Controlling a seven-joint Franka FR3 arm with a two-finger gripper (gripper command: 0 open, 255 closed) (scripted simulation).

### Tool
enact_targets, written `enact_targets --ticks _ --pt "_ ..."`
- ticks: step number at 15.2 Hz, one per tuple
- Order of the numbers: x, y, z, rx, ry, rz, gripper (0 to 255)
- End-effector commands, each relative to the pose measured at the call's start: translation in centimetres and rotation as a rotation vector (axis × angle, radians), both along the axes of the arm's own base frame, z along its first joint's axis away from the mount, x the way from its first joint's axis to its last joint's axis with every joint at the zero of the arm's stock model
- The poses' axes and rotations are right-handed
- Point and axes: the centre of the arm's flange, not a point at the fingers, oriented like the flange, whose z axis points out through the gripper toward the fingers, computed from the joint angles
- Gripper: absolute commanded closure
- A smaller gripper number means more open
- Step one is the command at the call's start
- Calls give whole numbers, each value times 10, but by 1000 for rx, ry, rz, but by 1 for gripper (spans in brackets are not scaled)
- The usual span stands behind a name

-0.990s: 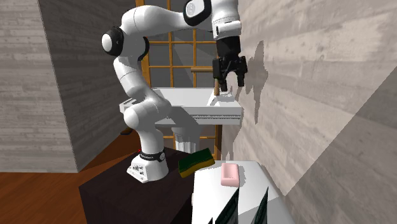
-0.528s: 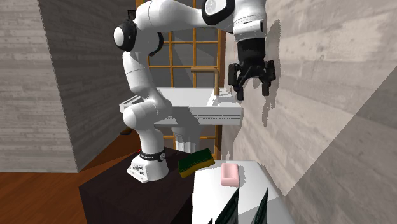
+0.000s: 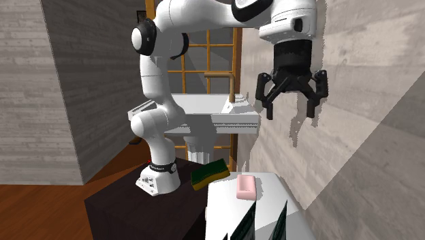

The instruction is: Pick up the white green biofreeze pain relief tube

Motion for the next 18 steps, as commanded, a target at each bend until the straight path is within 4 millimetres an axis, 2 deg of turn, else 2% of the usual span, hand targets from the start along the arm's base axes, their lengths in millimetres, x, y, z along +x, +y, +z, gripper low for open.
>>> enact_targets --ticks 1,5,9,13,18 --pt "11 -25 -8 2 7 -99 0" --pt "27 -75 -17 7 21 -289 0" --pt "32 -127 -26 11 35 -479 0" --pt "28 -179 -35 16 49 -669 0" --pt "8 -241 -46 22 67 -907 0"
